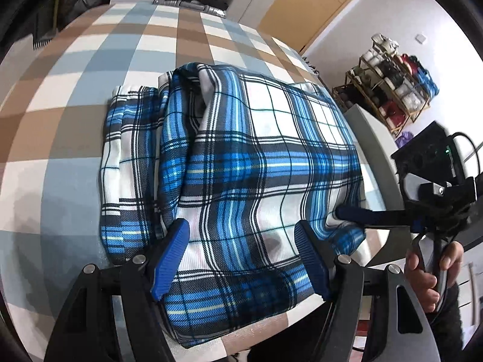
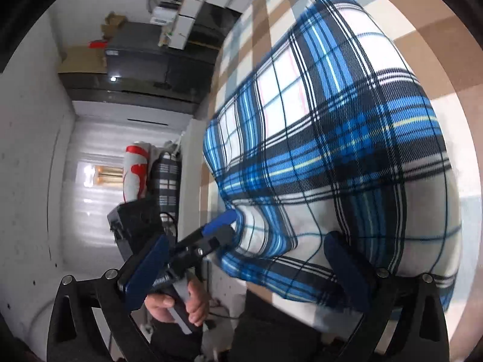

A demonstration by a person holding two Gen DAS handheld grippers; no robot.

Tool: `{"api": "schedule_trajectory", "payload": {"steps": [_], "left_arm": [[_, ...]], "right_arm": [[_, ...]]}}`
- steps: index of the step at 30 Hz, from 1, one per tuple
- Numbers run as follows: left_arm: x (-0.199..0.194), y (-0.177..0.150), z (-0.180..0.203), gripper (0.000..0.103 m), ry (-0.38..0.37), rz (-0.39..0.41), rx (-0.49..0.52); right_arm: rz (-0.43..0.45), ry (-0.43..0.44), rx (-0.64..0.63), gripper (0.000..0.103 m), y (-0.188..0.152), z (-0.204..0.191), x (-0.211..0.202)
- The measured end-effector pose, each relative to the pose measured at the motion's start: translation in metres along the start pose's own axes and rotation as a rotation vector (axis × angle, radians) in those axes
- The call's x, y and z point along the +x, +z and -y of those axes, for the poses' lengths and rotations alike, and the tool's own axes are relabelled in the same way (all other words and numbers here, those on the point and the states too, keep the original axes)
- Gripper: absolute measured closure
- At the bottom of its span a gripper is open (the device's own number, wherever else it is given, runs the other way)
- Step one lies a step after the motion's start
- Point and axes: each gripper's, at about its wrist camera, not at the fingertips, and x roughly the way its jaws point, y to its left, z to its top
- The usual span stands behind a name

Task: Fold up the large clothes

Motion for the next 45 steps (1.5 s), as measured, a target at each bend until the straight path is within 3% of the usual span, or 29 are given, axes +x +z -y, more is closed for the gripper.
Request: {"api": "schedule_trajectory", "payload": {"steps": [5, 6, 9, 12, 16, 23, 25, 27, 30, 32, 33, 35, 37, 42, 45], "left_arm": [[-0.014, 0.007, 0.003, 0.036, -0.004, -0.01, -0.053], [-0.018, 0.007, 0.005, 0.036, -0.015, 0.001, -0.044], [-0.02, 0.004, 0.008, 0.036, -0.019, 0.005, -0.007], [-0.004, 0.0, 0.001, 0.036, -0.006, -0.049, -0.022], [-0.001, -0.007, -0.005, 0.036, -0.026, -0.021, -0.016], [-0.015, -0.009, -0.007, 0.036, -0.023, -0.038, -0.045], [-0.024, -0.011, -0.009, 0.036, -0.032, -0.023, -0.05], [-0.028, -0.011, -0.009, 0.036, -0.037, -0.009, -0.041], [-0.03, -0.008, -0.008, 0.036, -0.036, -0.007, -0.033], [-0.027, -0.003, -0.008, 0.036, -0.019, -0.013, -0.036], [-0.026, 0.0, -0.009, 0.036, -0.009, -0.013, -0.035], [-0.026, 0.009, -0.01, 0.036, 0.022, -0.004, -0.024], [-0.024, 0.016, -0.017, 0.036, 0.034, -0.023, -0.052], [-0.009, 0.027, -0.058, 0.036, -0.057, -0.126, -0.249], [-0.001, 0.028, -0.076, 0.036, -0.097, -0.158, -0.322]], "right_arm": [[0.033, -0.156, -0.146, 0.0, -0.013, -0.029, 0.012], [0.025, -0.149, -0.147, 0.0, -0.014, -0.035, 0.009], [0.009, 0.034, -0.088, 0.0, -0.011, -0.035, -0.008], [-0.081, 0.002, -0.034, 0.0, -0.012, -0.019, 0.007], [-0.09, 0.017, -0.048, 0.0, -0.013, -0.011, 0.012], [-0.073, -0.172, -0.203, 0.0, -0.027, -0.041, 0.007], [-0.059, -0.184, -0.243, 0.0, -0.034, -0.051, -0.002], [-0.021, -0.14, -0.281, 0.0, -0.035, -0.065, -0.02], [0.02, -0.196, -0.295, 0.0, -0.029, -0.064, -0.04], [0.026, -0.273, -0.31, 0.0, -0.023, -0.062, -0.043], [0.048, -0.379, -0.355, 0.0, -0.019, -0.061, -0.046], [0.058, -0.492, -0.396, 0.0, -0.012, -0.057, -0.049], [0.063, -0.556, -0.378, 0.0, -0.001, -0.047, -0.051], [0.025, -0.572, -0.272, 0.0, 0.03, -0.003, -0.058], [-0.013, -0.519, -0.252, 0.0, 0.04, 0.011, -0.054]]}}
